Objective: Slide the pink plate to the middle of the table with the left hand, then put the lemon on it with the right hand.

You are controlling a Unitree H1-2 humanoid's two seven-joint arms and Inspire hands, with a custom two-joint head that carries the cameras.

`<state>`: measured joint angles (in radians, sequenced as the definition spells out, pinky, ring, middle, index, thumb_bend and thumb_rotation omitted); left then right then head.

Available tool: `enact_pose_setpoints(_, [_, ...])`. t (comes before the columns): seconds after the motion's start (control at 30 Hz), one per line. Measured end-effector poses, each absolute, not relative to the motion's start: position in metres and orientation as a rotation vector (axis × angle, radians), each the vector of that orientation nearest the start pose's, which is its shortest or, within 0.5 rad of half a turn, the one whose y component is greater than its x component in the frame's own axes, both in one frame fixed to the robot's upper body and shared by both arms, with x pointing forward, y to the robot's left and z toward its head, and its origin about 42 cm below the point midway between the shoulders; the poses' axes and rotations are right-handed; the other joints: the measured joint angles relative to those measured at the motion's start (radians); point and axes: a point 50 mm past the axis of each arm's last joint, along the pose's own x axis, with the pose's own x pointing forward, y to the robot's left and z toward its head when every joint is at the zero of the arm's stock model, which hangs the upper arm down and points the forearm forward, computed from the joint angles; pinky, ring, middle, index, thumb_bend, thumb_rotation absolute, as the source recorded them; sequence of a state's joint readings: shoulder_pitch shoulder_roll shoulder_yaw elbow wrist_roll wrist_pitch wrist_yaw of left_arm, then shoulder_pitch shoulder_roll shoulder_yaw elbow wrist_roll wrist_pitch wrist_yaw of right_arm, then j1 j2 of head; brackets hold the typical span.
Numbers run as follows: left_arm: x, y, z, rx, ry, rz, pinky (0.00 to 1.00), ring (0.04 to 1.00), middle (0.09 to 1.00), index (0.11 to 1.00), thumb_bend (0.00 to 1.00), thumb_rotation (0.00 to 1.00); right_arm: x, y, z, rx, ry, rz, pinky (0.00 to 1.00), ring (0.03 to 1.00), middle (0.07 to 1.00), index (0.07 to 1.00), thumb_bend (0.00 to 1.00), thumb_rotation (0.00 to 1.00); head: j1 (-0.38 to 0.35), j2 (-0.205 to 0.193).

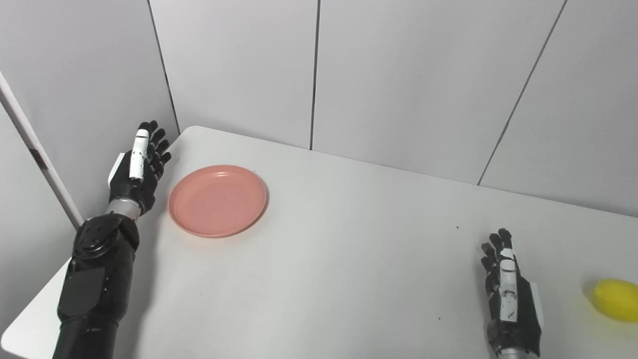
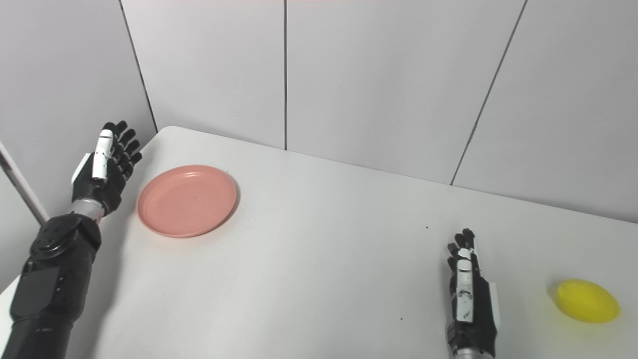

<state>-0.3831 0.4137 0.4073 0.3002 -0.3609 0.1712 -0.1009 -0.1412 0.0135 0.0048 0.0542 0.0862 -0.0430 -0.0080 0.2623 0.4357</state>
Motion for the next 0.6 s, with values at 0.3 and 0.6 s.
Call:
enact_pose_setpoints(0.3, [0.383,0.437,0.189,-0.135,-0.055,0.271,1.00,1.000,0.997,0.984,0.36,1.00,0.328,-0.193,0.125,0.101,-0.123,0.037,1.00,0.971,0.976,0.981,0.19,1.00,0.000,0.005])
enact_pose_setpoints(0.6, [0.381,0.438,0.180,-0.144,-0.036,0.273,1.00,1.000,0.996,0.982,0.37,1.00,0.328,-0.194,0.125,0.100,-0.122,0.036,1.00,0.966,0.972,0.980,0.21,1.00,0.000,0.008])
